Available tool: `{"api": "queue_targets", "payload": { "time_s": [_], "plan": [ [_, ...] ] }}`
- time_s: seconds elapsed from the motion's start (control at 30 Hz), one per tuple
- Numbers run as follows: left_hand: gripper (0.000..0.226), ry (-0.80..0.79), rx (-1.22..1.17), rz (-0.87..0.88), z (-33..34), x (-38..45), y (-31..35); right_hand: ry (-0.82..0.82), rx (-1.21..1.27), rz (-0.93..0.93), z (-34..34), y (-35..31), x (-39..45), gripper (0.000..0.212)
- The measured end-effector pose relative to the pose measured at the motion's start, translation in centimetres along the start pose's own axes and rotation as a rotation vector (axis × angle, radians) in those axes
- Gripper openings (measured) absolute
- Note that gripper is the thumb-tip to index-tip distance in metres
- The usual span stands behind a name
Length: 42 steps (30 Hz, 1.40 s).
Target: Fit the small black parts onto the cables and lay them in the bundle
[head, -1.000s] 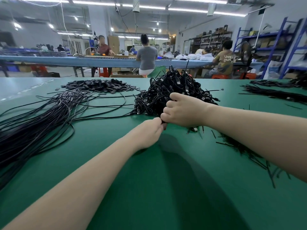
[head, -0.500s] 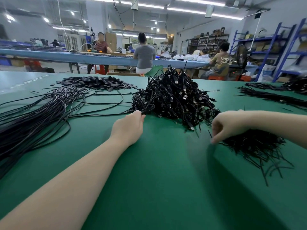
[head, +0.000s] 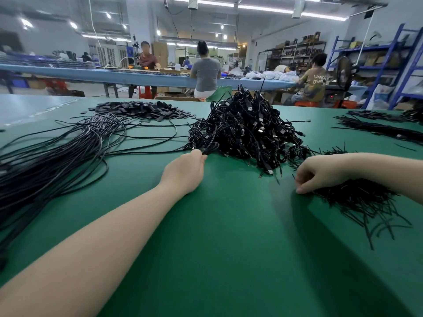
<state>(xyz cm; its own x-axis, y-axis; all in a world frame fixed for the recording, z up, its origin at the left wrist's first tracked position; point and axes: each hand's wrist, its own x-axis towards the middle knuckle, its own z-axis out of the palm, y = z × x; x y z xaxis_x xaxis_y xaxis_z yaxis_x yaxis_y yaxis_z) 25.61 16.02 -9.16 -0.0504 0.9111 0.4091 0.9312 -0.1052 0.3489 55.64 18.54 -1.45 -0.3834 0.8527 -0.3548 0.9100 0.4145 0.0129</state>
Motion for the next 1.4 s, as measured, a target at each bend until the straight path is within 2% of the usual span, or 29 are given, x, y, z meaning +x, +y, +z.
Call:
{"api": "queue_targets", "payload": {
  "time_s": [0.07, 0.2, 0.27, 0.37, 0.47, 0.57, 0.6, 0.67, 0.77, 0.93, 1.07, 1.13, 1.2, 1.27, 1.37, 1.4],
  "plan": [
    [0.033, -0.021, -0.036, 0.012, -0.1, -0.1, -0.2, 0.122, 0.065, -0.081, 0.1, -0.8, -0.2, 0.013],
    [0.033, -0.061, -0.142, 0.049, -0.3, 0.0, -0.7, 0.679, 0.452, -0.265, 0.5, -4.6, 0.3, 0.007],
    [0.030, -0.078, -0.214, 0.082, -0.2, 0.0, -1.1, 0.851, 0.654, -0.347, 1.0, -7.5, 1.3, 0.004],
    [0.029, -0.077, -0.305, 0.112, 0.0, 0.3, -1.5, 1.006, 0.782, -0.391, 1.2, -11.4, 3.4, 0.014],
    [0.032, -0.077, -0.394, 0.081, 0.3, 0.7, -1.6, 1.120, 0.640, -0.433, 1.8, -13.7, 5.3, 0.010],
    [0.034, -0.129, -0.606, -0.009, 0.5, 1.2, -1.7, 1.228, 0.530, -0.482, 4.0, -14.1, 6.5, 0.009],
    [0.034, -0.139, -0.619, -0.014, 0.5, 1.1, -1.7, 1.253, 0.527, -0.504, 4.5, -14.1, 6.6, 0.008],
    [0.033, -0.145, -0.464, 0.058, 0.4, 0.9, -1.6, 1.299, 0.540, -0.538, 4.8, -13.7, 6.8, 0.008],
    [0.039, -0.112, -0.221, 0.159, 0.2, 0.4, -1.0, 1.272, 0.601, -0.538, 4.6, -13.3, 6.8, 0.007],
    [0.036, -0.086, -0.015, 0.257, 0.1, -0.2, -0.3, 1.221, 0.758, -0.519, 4.8, -13.5, 6.6, 0.007],
    [0.039, -0.062, 0.066, 0.268, 0.1, -0.4, 0.0, 1.176, 0.825, -0.494, 4.8, -13.7, 6.3, 0.007],
    [0.039, -0.008, 0.174, 0.291, 0.2, -0.3, 0.1, 1.153, 0.768, -0.486, 4.7, -13.7, 5.9, 0.007],
    [0.038, 0.094, 0.365, 0.354, 0.1, -0.5, 0.3, 1.128, 0.557, -0.493, 3.8, -13.6, 5.4, 0.008],
    [0.031, 0.214, 0.485, 0.492, -0.3, -0.9, 0.5, 0.988, 0.424, -0.486, 1.8, -13.2, 4.7, 0.007],
    [0.021, 0.398, 0.579, 0.790, -0.9, -1.2, 1.0, 0.620, 0.272, -0.487, -1.8, -11.5, 3.6, 0.003],
    [0.021, 0.416, 0.570, 0.871, -0.9, -1.2, 1.1, 0.526, 0.256, -0.486, -2.5, -10.8, 3.4, 0.005]
  ]
}}
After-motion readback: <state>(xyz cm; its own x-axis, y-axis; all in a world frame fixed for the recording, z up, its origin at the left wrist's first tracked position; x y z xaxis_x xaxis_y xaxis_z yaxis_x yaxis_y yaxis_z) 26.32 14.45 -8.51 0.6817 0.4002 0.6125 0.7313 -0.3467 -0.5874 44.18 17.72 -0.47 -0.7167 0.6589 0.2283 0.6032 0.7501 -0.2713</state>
